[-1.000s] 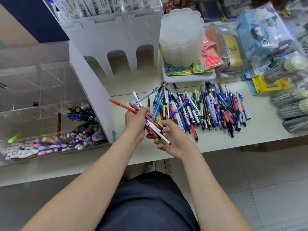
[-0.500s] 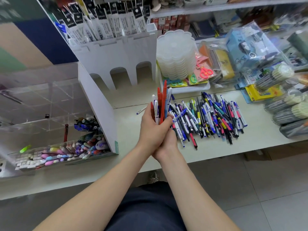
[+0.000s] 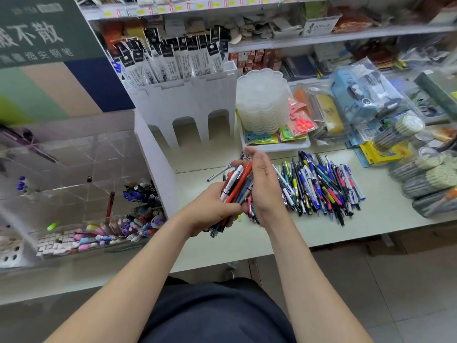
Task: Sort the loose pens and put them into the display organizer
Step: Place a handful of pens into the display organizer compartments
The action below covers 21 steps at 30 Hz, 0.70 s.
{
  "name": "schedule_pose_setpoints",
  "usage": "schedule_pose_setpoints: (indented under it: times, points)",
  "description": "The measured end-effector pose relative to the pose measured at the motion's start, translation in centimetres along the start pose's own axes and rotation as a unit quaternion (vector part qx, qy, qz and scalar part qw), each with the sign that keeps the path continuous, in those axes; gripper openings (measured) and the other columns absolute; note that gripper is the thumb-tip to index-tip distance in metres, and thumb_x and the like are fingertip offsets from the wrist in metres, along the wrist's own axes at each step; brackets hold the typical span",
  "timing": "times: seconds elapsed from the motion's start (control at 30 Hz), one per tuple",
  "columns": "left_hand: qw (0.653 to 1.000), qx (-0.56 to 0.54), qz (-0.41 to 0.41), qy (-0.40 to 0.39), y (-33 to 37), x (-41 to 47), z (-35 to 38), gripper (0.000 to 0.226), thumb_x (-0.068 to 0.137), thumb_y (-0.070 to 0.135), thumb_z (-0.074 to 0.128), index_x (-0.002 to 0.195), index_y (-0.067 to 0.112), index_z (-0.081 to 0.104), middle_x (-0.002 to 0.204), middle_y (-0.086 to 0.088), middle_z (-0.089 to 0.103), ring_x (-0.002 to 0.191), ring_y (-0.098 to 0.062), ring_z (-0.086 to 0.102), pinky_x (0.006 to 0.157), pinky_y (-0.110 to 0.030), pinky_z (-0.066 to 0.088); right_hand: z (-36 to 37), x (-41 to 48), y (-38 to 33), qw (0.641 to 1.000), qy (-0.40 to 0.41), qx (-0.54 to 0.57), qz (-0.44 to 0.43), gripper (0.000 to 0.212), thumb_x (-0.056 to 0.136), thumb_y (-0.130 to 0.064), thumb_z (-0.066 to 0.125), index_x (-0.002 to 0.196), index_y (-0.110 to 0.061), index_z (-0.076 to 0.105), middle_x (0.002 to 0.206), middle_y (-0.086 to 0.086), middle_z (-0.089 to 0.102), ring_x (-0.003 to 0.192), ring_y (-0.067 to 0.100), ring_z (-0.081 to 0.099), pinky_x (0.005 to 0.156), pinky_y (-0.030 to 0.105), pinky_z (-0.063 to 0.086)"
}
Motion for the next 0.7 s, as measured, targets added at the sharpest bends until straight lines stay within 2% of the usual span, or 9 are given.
schedule_pose_setpoints:
  times: [0.07, 0.13, 0.33, 0.4, 0.47, 0.53, 0.6, 0.63, 0.7]
  points:
    - [0.999, -0.043, -0.003, -0.02, 0.0, -0.4, -0.1, 0.031, 0.082, 0.01, 0.075, 0.108, 0.003, 0.06, 0.091, -0.025, 0.06, 0.064, -0.025, 0.05, 0.058, -0.035, 0.047, -0.3, -0.2, -0.3, 0.999, -0.017, -0.039, -0.006, 0.037, 0.115, -0.034, 0.043, 0.119, -0.009, 0.07, 0.112, 0.017, 0.076, 0.1, 0.032, 0.075, 0.091, 0.053, 0.061]
    - [0.996, -0.075, -0.01, -0.037, -0.1, -0.9, -0.3, 0.023, 0.089, 0.0, 0.073, 0.108, 0.003, 0.061, 0.09, -0.018, 0.061, 0.062, -0.022, 0.05, 0.057, -0.032, 0.046, -0.7, -0.5, -0.8, 0.997, -0.039, -0.069, -0.009, 0.037, 0.115, -0.029, 0.043, 0.117, -0.006, 0.072, 0.11, 0.012, 0.078, 0.101, 0.029, 0.075, 0.089, 0.045, 0.062]
    - [0.987, -0.155, -0.028, -0.029, -0.6, -2.4, -0.3, 0.021, 0.1, 0.021, 0.073, 0.115, 0.011, 0.063, 0.091, -0.01, 0.062, 0.062, -0.018, 0.048, 0.055, -0.028, 0.043, -1.1, -1.3, -1.7, 0.984, -0.113, -0.137, -0.015, 0.034, 0.116, -0.025, 0.043, 0.129, -0.009, 0.069, 0.115, -0.001, 0.08, 0.105, 0.016, 0.076, 0.086, 0.024, 0.058]
    - [0.986, -0.161, -0.027, -0.012, -0.9, -2.8, -0.2, 0.016, 0.101, 0.018, 0.071, 0.111, 0.01, 0.062, 0.087, -0.007, 0.061, 0.06, -0.017, 0.048, 0.054, -0.028, 0.042, -0.6, -1.3, -1.4, 0.986, -0.124, -0.115, 0.001, 0.032, 0.115, -0.026, 0.044, 0.136, -0.012, 0.064, 0.117, 0.0, 0.08, 0.11, 0.019, 0.075, 0.09, 0.027, 0.059]
    - [0.987, -0.156, -0.02, 0.016, -1.1, -3.3, -0.2, 0.013, 0.1, 0.013, 0.069, 0.111, 0.008, 0.062, 0.085, -0.007, 0.061, 0.058, -0.017, 0.048, 0.054, -0.029, 0.042, 0.2, -1.4, -0.8, 0.991, -0.107, -0.071, 0.025, 0.032, 0.111, -0.032, 0.054, 0.138, -0.015, 0.061, 0.117, 0.005, 0.079, 0.113, 0.027, 0.074, 0.096, 0.041, 0.059]
    - [0.987, -0.154, -0.016, 0.054, -1.2, -3.9, -0.4, 0.015, 0.099, 0.011, 0.069, 0.112, 0.006, 0.063, 0.084, -0.008, 0.062, 0.058, -0.018, 0.048, 0.054, -0.03, 0.042, 1.0, -1.8, -0.3, 0.991, -0.111, -0.045, 0.058, 0.041, 0.104, -0.038, 0.064, 0.127, -0.004, 0.066, 0.11, 0.017, 0.077, 0.096, 0.032, 0.072, 0.081, 0.045, 0.059]
    - [0.987, -0.137, -0.015, 0.078, -1.3, -4.5, -1.2, 0.017, 0.097, 0.012, 0.072, 0.111, 0.004, 0.065, 0.084, -0.01, 0.066, 0.058, -0.019, 0.05, 0.055, -0.031, 0.044, 1.6, -2.5, 0.1, 0.987, -0.138, -0.033, 0.072, 0.042, 0.104, -0.03, 0.068, 0.118, 0.01, 0.065, 0.099, 0.031, 0.07, 0.077, 0.034, 0.062, 0.063, 0.039, 0.053]
    - [0.989, -0.124, -0.016, 0.08, -1.3, -4.9, -1.5, 0.02, 0.096, 0.013, 0.074, 0.111, 0.003, 0.066, 0.085, -0.011, 0.067, 0.059, -0.02, 0.051, 0.055, -0.032, 0.045, 1.9, -2.7, 0.3, 0.986, -0.145, -0.028, 0.074, 0.039, 0.102, -0.024, 0.07, 0.116, 0.013, 0.064, 0.098, 0.035, 0.068, 0.074, 0.034, 0.059, 0.058, 0.038, 0.051]
    - [0.99, -0.117, -0.014, 0.078, -1.5, -5.6, -2.0, 0.023, 0.095, 0.016, 0.076, 0.113, 0.004, 0.068, 0.087, -0.011, 0.069, 0.06, -0.02, 0.053, 0.056, -0.032, 0.046, 2.6, -3.2, 0.4, 0.988, -0.137, -0.007, 0.074, 0.034, 0.099, -0.016, 0.073, 0.112, 0.014, 0.065, 0.091, 0.033, 0.069, 0.07, 0.033, 0.059, 0.052, 0.036, 0.049]
Point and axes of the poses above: each hand's wrist, its own x-axis towards the middle knuckle, its own z-axis out of the palm, y = z × x, the point moved 1 cm from there along x, towards the middle knuckle
